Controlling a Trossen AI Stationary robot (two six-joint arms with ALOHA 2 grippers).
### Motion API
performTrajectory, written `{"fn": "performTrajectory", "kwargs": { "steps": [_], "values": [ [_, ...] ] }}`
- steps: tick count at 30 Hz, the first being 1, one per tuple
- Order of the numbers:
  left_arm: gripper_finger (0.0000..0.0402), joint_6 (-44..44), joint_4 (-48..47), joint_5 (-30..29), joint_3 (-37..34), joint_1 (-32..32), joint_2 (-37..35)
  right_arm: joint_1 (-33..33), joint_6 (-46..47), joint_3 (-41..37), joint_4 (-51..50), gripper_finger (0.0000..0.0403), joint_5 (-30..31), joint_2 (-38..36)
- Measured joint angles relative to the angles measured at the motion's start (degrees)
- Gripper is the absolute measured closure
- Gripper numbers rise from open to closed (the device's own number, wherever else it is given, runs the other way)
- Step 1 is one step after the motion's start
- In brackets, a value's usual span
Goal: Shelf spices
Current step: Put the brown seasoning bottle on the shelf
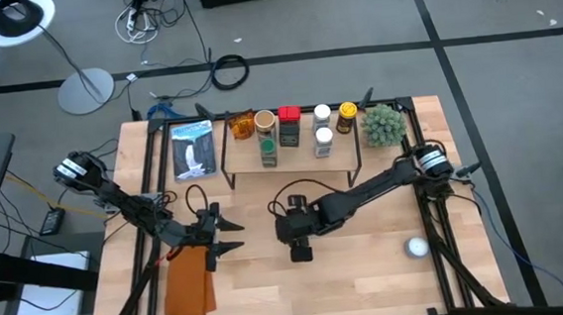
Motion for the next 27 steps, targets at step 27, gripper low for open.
{"fn": "performTrajectory", "kwargs": {
  "steps": [27],
  "values": [
    [0.0183, 0.0, -0.1, -1.2, 0.0, 0.0, 0.0, 10.5, 33.5, -30.9, -8.9, 0.0218, 48.1, -39.1]
  ]
}}
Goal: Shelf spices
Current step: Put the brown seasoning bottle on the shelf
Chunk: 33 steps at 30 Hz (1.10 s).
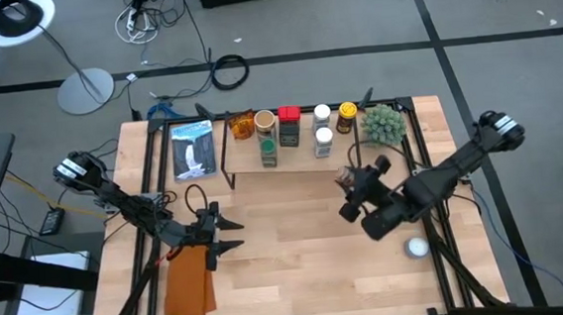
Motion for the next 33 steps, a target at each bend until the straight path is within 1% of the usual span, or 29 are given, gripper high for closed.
{"fn": "performTrajectory", "kwargs": {
  "steps": [3, 6, 11, 15, 18, 27, 33],
  "values": [
    [0.0183, 0.0, 0.0, 0.0, 0.0, 0.0, 0.0, -2.6, -0.5, -4.9, 6.7, 0.0218, 2.4, -1.5],
    [0.0183, 0.0, 0.0, 0.0, 0.0, 0.0, 0.0, -4.6, -5.0, -8.7, 15.6, 0.0218, 5.1, -2.5],
    [0.0183, 1.7, 0.0, 0.0, 0.0, 0.0, 0.0, -8.2, -15.8, -13.4, 31.2, 0.0218, 5.5, -3.4],
    [0.0183, 2.8, 0.0, -0.1, 0.0, 0.0, 0.0, -11.5, -20.0, -16.1, 40.1, 0.0218, 5.6, -3.5],
    [0.0183, 2.8, 0.0, -0.1, 0.0, 0.0, 0.0, -13.2, -20.4, -17.1, 42.4, 0.0218, 5.5, -3.5],
    [0.0183, 3.1, 0.0, -0.1, 0.0, 0.0, 0.0, -16.5, -20.5, -17.1, 42.6, 0.0218, 5.4, -3.5],
    [0.0183, 3.1, 0.0, -0.1, 0.0, 0.0, 0.0, -18.5, -20.4, -17.1, 42.6, 0.0218, 2.7, -3.5]
  ]
}}
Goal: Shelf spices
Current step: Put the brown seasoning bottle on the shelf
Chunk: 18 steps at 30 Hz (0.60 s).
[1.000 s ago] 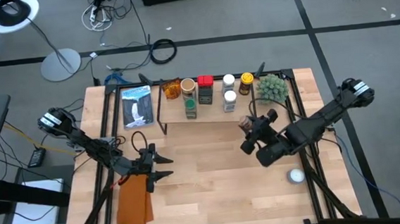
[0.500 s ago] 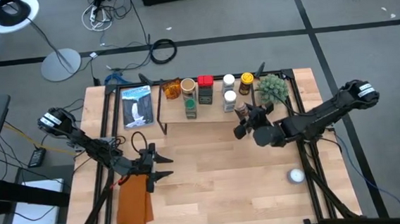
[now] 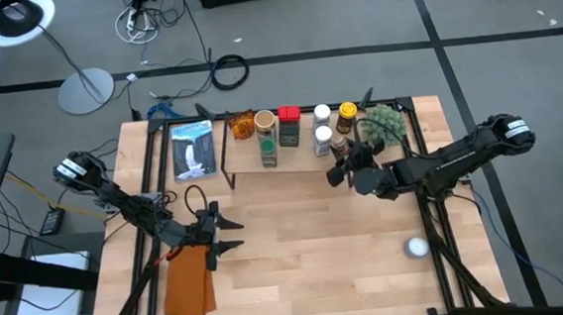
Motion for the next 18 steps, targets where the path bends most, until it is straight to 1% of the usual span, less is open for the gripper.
{"fn": "performTrajectory", "kwargs": {
  "steps": [1, 5, 7, 9, 13, 18],
  "values": [
    [0.0183, 0.0, 0.0, 0.0, 0.0, 0.0, 0.0, -0.1, 0.1, 0.0, 0.0, 0.0215, -0.1, 0.0],
    [0.0183, 0.0, 0.0, 0.0, 0.0, 0.0, 0.0, -0.2, 1.4, 0.0, -0.2, 0.0178, -0.1, 0.0],
    [0.0183, 0.0, 0.0, 0.0, 0.0, 0.0, 0.0, -0.2, 1.4, 0.0, -0.5, 0.0173, -0.1, 0.0],
    [0.0183, 0.0, 0.0, 0.0, 0.0, 0.0, 0.0, -0.1, 1.4, 0.0, -0.7, 0.0181, -0.3, 0.0],
    [0.0183, -0.1, 0.0, 0.0, 0.0, 0.0, 0.0, 0.5, 1.2, 0.0, -0.8, 0.0213, -0.3, 0.0],
    [0.0183, -0.1, 0.0, 0.0, 0.0, 0.0, 0.0, 2.3, -1.8, 0.0, -0.7, 0.0243, -0.3, -0.7]
  ]
}}
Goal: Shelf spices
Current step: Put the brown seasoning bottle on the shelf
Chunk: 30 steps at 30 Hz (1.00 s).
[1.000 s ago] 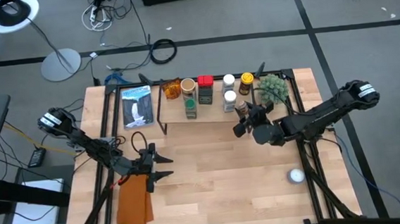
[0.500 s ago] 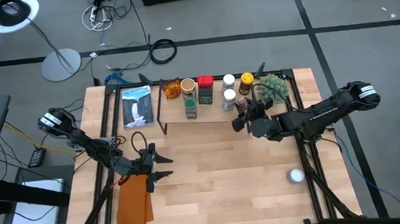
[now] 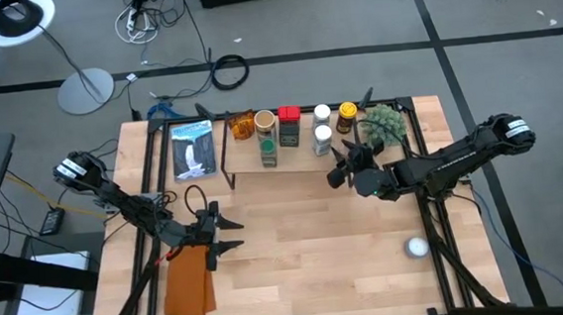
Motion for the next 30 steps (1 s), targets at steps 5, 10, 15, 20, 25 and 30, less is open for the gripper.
{"fn": "performTrajectory", "kwargs": {
  "steps": [5, 10, 15, 20, 25, 30],
  "values": [
    [0.0183, 0.0, 0.0, 0.0, 0.0, 0.0, 0.0, 1.4, -3.8, 0.7, 0.2, 0.0244, 1.0, -2.5],
    [0.0183, 0.0, 0.0, 0.0, 0.0, 0.0, 0.0, 1.8, -6.9, 0.7, 0.1, 0.0243, 2.0, -5.3],
    [0.0183, 0.0, 0.0, 0.0, 0.0, 0.0, 0.0, 1.2, -9.8, 0.7, 0.0, 0.0243, 1.9, -5.8],
    [0.0183, -0.1, 0.0, 0.0, 0.0, 0.0, 0.0, -1.1, -8.7, 0.7, -1.8, 0.0242, -0.1, -5.8],
    [0.0183, -0.4, 0.1, 0.0, 0.0, 0.0, 0.0, -3.7, -5.4, 0.7, -6.1, 0.0242, -3.2, -5.8],
    [0.0183, -0.3, 0.1, 0.0, 0.0, 0.0, 0.0, -4.6, -3.0, 0.7, -7.6, 0.0239, -4.8, -5.7]
  ]
}}
